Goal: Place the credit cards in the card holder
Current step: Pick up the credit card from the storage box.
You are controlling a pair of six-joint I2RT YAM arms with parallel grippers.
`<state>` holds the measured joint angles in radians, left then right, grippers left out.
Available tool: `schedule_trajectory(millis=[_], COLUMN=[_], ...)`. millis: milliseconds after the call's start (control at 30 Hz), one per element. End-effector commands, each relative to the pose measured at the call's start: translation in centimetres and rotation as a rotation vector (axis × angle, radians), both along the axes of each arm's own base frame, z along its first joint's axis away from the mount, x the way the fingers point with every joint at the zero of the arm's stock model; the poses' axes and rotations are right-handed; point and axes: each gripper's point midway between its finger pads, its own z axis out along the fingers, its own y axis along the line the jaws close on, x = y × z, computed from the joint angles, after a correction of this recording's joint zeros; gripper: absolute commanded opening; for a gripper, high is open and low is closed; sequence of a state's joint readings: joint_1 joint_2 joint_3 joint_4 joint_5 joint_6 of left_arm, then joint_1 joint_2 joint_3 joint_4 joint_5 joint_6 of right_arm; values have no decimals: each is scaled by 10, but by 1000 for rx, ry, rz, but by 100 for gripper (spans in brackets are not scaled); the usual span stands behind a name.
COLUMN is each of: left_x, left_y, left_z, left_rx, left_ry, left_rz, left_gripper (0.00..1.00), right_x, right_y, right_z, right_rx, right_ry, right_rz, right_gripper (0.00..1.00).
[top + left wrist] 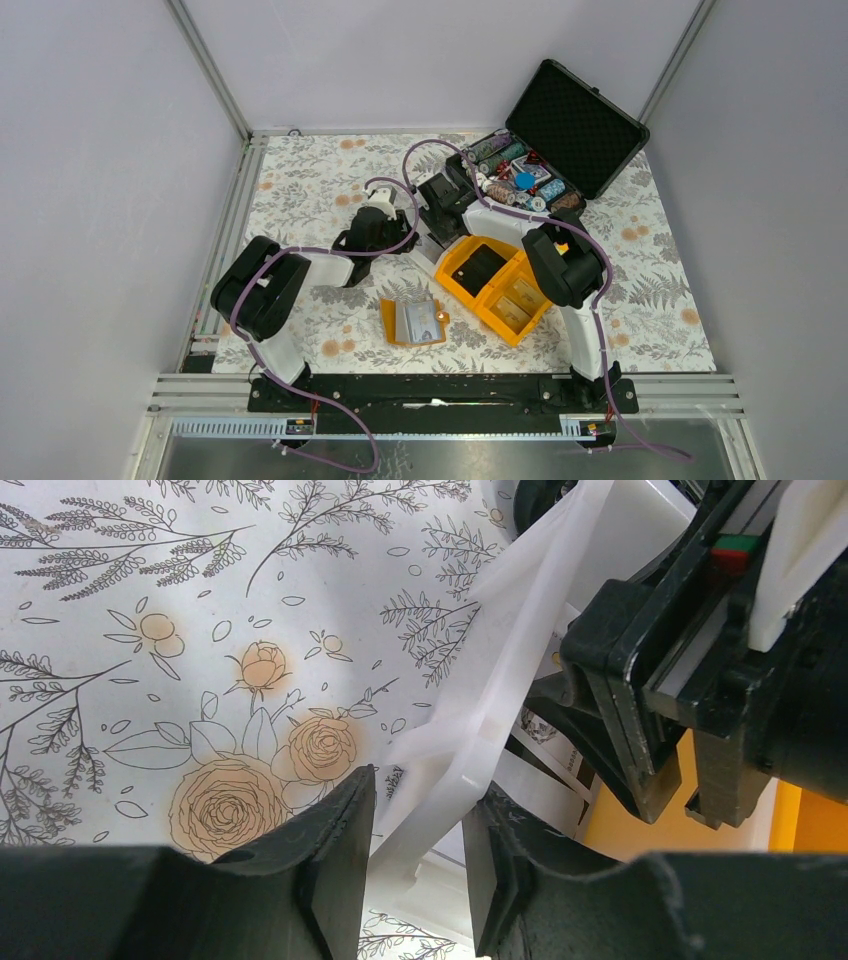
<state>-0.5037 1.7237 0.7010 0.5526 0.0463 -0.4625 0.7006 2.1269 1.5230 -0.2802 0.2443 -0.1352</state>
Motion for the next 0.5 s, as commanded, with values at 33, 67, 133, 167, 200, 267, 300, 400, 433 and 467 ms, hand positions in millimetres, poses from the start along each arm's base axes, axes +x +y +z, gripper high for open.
schedule_trajectory(millis=[33,67,133,167,200,267,300,400,433,467], left_x=[14,14,14,14,14,14,13,14,14,14], left_y=[-7,-7,-6,-6,-6,-6,-6,-7,-7,-7], left_z=[16,17,17,17,18,18,18,18,18,18], left_rx=[-62,-63,-62,-63,-63,-64,-63,-64,-65,-67], left_ry=[-24,-27,-27,-28,-29,-28,-27,-28,-28,-28], left_rz=[38,38,38,38,38,38,38,37,37,37], left_gripper=[34,34,34,34,34,34,34,34,34,34], right_x=[8,9,11,11,11,11,10,11,11,12], right_y=[7,7,6,5,5,5,6,6,6,5], right_z=[24,25,26,26,27,29,30,35,36,37], right_rx=[29,29,21,17,16,21,24,31,32,28], right_ry=[-35,-40,-49,-51,-51,-54,-55,-62,-66,-69], right_rz=[3,0,-5,-5,-5,-5,-4,-5,-6,-7], right_gripper=[49,48,47,46,46,46,46,44,44,43])
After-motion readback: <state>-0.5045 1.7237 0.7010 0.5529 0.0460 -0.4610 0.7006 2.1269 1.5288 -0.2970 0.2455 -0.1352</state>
